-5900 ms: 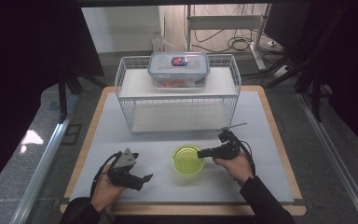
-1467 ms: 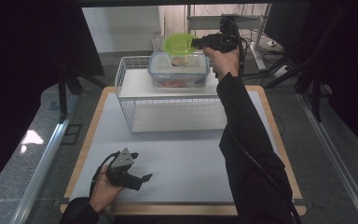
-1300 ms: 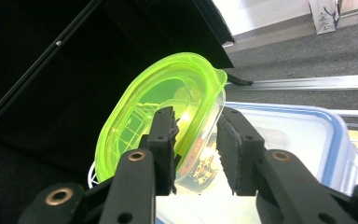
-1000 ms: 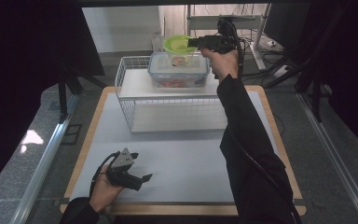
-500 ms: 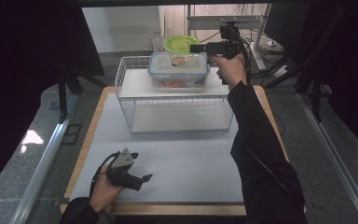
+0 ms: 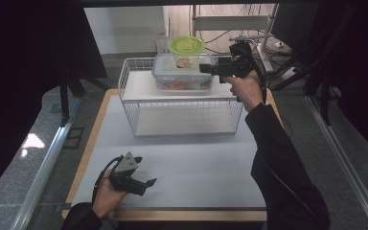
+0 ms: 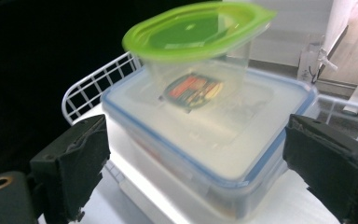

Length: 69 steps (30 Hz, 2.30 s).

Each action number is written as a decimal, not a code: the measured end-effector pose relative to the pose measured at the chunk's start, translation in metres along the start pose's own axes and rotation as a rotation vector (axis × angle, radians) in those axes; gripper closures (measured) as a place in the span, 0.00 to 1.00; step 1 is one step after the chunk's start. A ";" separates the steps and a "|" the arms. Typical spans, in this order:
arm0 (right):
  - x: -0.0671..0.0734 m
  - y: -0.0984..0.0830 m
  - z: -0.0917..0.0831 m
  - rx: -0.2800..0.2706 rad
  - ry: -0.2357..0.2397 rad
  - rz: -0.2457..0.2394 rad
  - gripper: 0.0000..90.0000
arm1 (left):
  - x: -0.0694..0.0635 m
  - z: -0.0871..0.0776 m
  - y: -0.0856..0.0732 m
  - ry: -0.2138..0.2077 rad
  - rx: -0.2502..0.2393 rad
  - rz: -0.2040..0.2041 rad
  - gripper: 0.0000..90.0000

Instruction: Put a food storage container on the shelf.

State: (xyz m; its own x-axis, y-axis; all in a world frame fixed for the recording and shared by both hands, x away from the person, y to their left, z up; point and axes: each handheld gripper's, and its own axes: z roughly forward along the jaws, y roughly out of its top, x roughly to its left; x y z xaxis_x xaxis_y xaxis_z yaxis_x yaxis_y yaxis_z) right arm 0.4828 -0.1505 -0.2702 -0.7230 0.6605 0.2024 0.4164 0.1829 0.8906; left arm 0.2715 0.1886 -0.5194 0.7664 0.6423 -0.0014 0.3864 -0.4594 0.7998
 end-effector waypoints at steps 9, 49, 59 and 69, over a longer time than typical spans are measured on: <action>0.019 -0.027 -0.005 0.034 0.011 -0.097 0.03 | 0.000 0.000 0.000 0.000 0.002 0.000 0.06; 0.042 -0.153 -0.005 0.065 -0.006 -0.240 0.00 | 0.000 0.001 0.000 -0.017 -0.005 -0.002 0.04; 0.053 -0.180 -0.013 0.088 0.009 -0.238 0.00 | 0.000 0.001 0.000 -0.017 -0.006 -0.003 0.04; 0.054 -0.203 -0.024 0.085 -0.025 -0.229 0.00 | -0.001 0.001 0.000 -0.018 -0.005 -0.003 0.04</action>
State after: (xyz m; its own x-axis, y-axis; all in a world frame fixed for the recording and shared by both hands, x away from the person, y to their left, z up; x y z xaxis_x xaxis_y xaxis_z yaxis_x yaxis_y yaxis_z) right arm 0.3462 -0.1697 -0.4300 -0.7904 0.6124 -0.0124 0.2883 0.3898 0.8746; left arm 0.2715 0.1878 -0.5197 0.7744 0.6325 -0.0147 0.3862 -0.4541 0.8029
